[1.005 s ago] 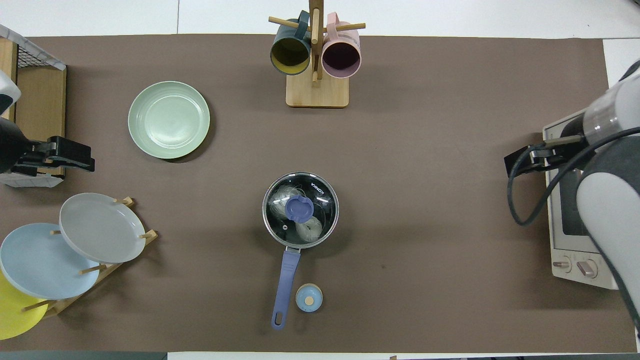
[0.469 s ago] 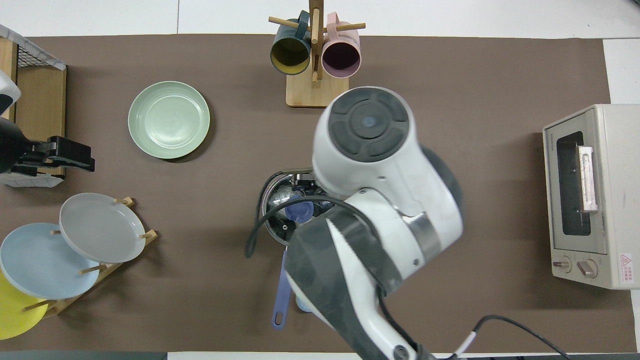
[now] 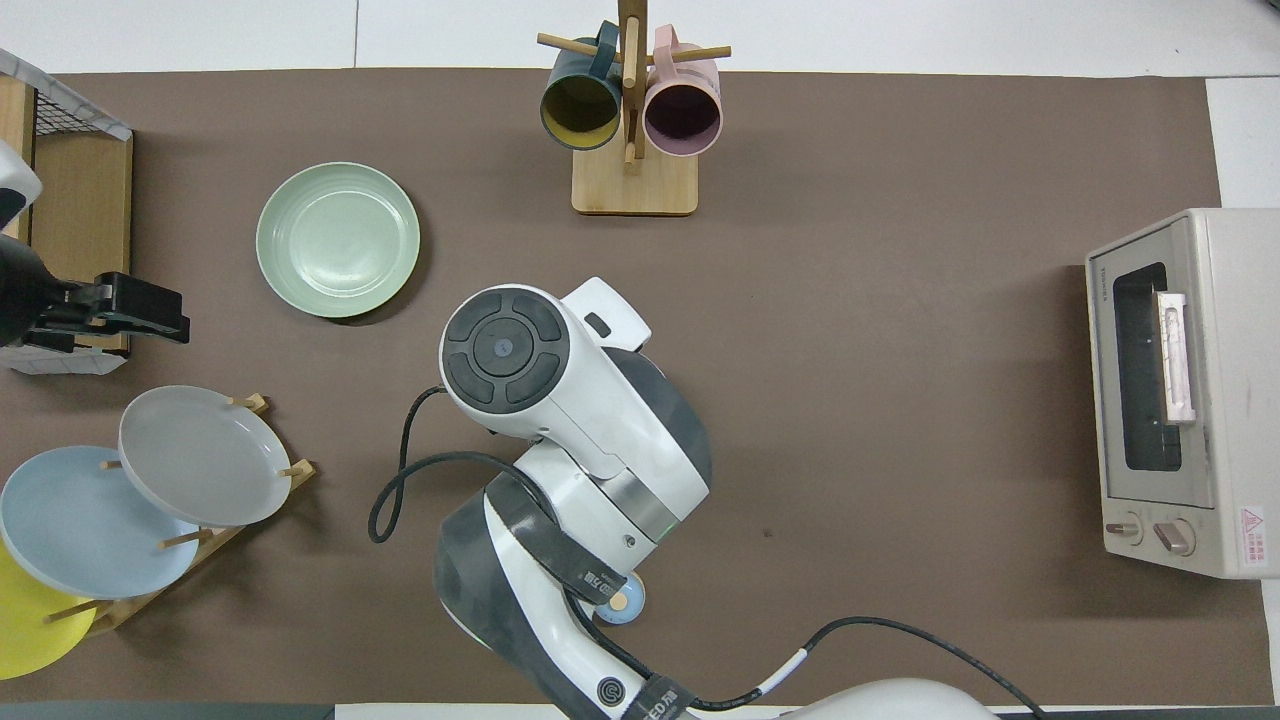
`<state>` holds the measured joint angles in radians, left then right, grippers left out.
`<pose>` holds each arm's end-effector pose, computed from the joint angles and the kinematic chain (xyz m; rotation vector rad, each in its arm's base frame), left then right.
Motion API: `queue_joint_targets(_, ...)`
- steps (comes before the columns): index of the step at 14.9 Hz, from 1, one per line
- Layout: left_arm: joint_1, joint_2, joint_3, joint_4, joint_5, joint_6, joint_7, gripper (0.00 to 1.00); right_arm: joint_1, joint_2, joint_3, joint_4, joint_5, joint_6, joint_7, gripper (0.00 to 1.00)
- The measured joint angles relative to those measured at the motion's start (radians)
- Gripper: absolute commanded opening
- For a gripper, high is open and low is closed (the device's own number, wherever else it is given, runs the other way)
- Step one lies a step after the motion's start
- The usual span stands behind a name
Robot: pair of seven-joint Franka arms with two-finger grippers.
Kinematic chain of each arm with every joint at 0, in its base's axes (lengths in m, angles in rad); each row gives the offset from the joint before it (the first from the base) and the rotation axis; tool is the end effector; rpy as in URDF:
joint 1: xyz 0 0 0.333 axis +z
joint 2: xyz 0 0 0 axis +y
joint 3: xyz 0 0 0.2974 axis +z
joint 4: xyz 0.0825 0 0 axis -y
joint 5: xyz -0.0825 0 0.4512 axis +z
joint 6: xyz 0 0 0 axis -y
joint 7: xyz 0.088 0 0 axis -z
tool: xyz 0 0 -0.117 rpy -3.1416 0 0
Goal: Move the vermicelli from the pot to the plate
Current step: 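Grasp the blue lid knob with the right gripper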
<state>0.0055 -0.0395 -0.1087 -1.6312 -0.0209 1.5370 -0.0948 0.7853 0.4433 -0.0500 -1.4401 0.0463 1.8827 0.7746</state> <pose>0.6015 -0.0658 0.5847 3.1292 -0.0130 -0.0881 0.5464 0.5060 0.3893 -3.1242 0.0761 0.0244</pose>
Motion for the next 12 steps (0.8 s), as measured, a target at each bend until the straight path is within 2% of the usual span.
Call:
queue_joint_targets(7,0.0,0.0,0.0,0.0,0.0,0.0,0.0,1.0,-0.003,0.002,-0.002,-0.054,-0.027,0.0,-0.008,0.98)
queue_joint_targets(11,0.0,0.0,0.0,0.0,0.0,0.0,0.0,1.0,-0.003,-0.004,-0.002,-0.079,-0.028,0.002,-0.018,0.85)
queue_joint_targets(12,0.0,0.0,0.0,0.0,0.0,0.0,0.0,1.0,-0.003,-0.005,-0.002,-0.081,-0.028,0.003,-0.02,0.78)
